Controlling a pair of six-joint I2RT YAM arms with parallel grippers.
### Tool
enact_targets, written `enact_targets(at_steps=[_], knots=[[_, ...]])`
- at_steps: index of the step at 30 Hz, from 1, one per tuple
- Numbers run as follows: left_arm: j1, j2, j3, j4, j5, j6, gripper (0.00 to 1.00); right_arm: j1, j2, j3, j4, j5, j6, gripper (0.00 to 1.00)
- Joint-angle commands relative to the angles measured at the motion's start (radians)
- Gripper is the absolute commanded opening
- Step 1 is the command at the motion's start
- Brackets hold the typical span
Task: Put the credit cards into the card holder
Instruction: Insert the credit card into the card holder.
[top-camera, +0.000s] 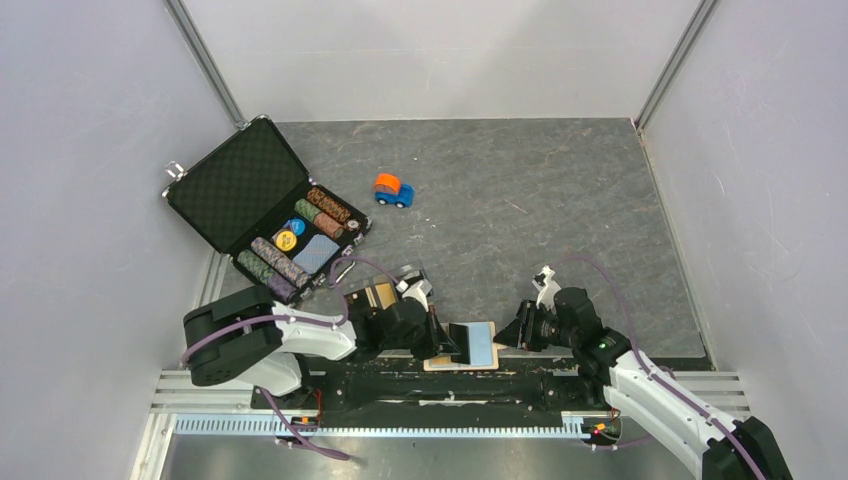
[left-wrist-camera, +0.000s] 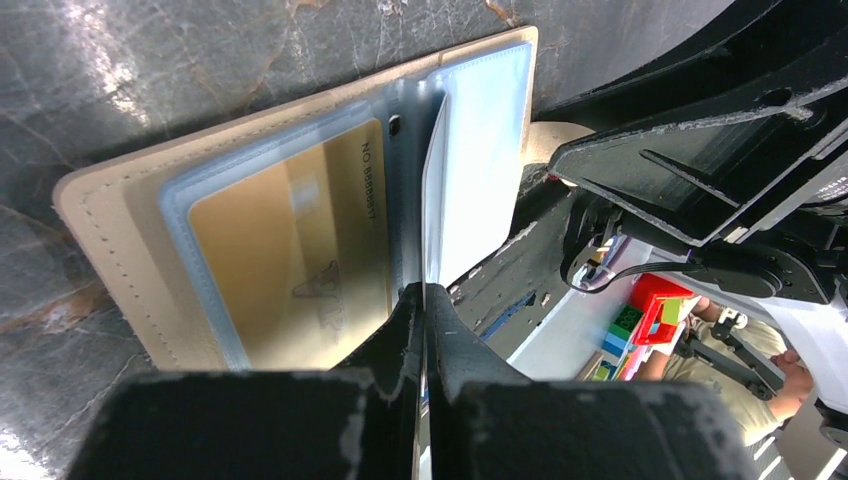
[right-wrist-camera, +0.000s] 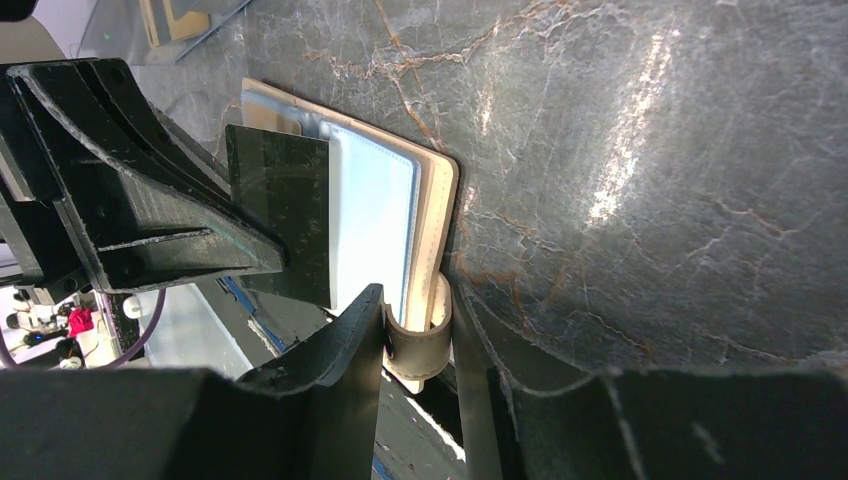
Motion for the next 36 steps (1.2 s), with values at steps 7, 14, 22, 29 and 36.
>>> enact_targets(at_steps=[7,14,22,29,36], knots=[[-0.009,0.102,0.09,-0.063,0.033,0.064,0.02,0.003,-0.014,-0.113,-0.127,0.014,-0.014,0.33],[-0.03,0.139,0.134,-0.125,0.055,0.064,0.47,0.003,-0.017,-0.108,-0.134,0.012,-0.015,0.33],[-0.06,0.064,0.28,-0.475,-0.051,0.154,0.76,0.003,-0.022,-0.101,-0.145,0.015,-0.019,0.33],[-0.069,0.132,0.411,-0.671,-0.084,0.229,0.8,0.003,-0.021,-0.099,-0.148,0.015,-0.024,0.33],[-0.107,0.209,0.562,-0.835,-0.132,0.302,0.81,0.005,-0.019,-0.098,-0.148,0.014,-0.025,0.33]])
